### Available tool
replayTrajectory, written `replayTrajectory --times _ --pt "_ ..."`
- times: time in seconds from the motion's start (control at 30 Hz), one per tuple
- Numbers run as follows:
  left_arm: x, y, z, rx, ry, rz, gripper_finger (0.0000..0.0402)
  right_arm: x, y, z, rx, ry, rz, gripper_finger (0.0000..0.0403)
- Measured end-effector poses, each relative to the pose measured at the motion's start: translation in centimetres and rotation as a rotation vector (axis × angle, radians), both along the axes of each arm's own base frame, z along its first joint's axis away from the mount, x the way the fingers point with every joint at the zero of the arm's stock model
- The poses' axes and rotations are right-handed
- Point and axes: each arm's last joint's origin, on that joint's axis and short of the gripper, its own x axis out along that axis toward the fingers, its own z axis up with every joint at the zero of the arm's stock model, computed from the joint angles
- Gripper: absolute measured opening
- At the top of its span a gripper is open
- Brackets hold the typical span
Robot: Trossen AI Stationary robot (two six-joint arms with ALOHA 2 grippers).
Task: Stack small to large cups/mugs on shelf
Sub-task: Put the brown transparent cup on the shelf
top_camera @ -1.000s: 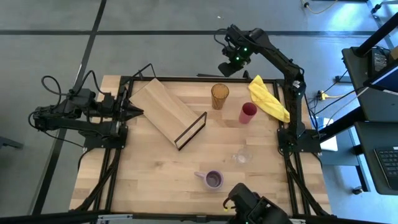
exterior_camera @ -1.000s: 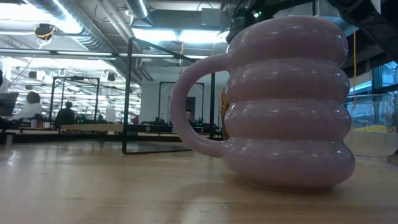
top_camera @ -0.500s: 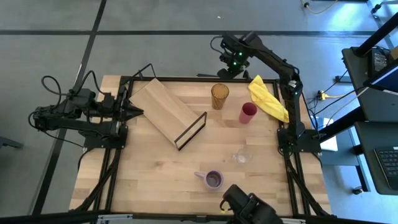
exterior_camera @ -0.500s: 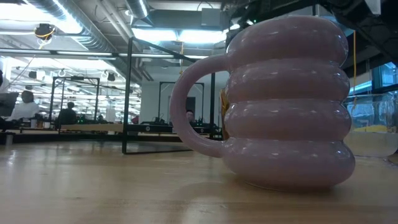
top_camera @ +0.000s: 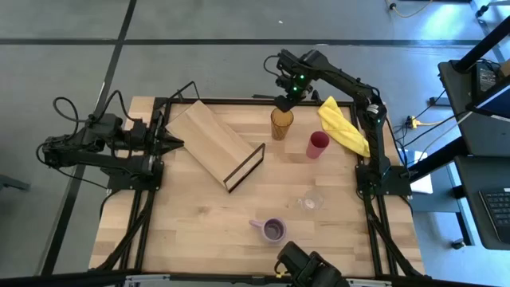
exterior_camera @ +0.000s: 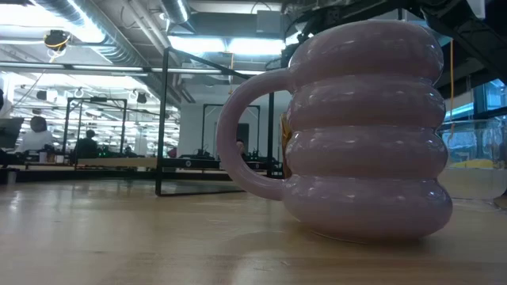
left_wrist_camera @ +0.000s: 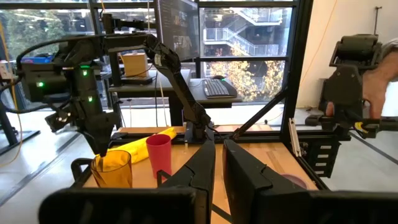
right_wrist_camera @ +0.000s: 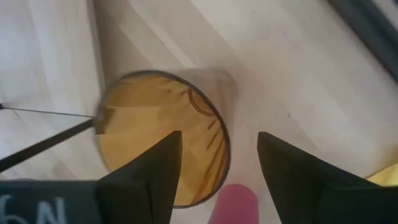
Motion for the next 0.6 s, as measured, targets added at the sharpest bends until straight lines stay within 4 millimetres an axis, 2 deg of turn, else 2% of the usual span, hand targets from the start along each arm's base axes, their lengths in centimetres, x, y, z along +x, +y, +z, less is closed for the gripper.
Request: replayTrajectory --times 0.1,0.37,0.47,0.6 --pt "0.0 0.0 0.0 0.000 0.000 0.000 0.0027 -0.1 0.0 -1.0 0.022 0.026 -0.015 0.0210" --pt "0.0 0.0 0.0 0.000 0.000 0.000 0.0028 0.5 0.4 -2.1 0.013 0.035 -0.030 0.0202" --pt "0.0 0.0 0.0 0.000 0.000 0.000 0.0027 0.9 0.8 -2.1 -0.029 0.053 -0.015 0.0182" --pt "0.0 0.0 0.0 0.000 0.000 0.000 0.0028 1.6 1.4 -1.9 -0.078 0.056 0.038 0.0136"
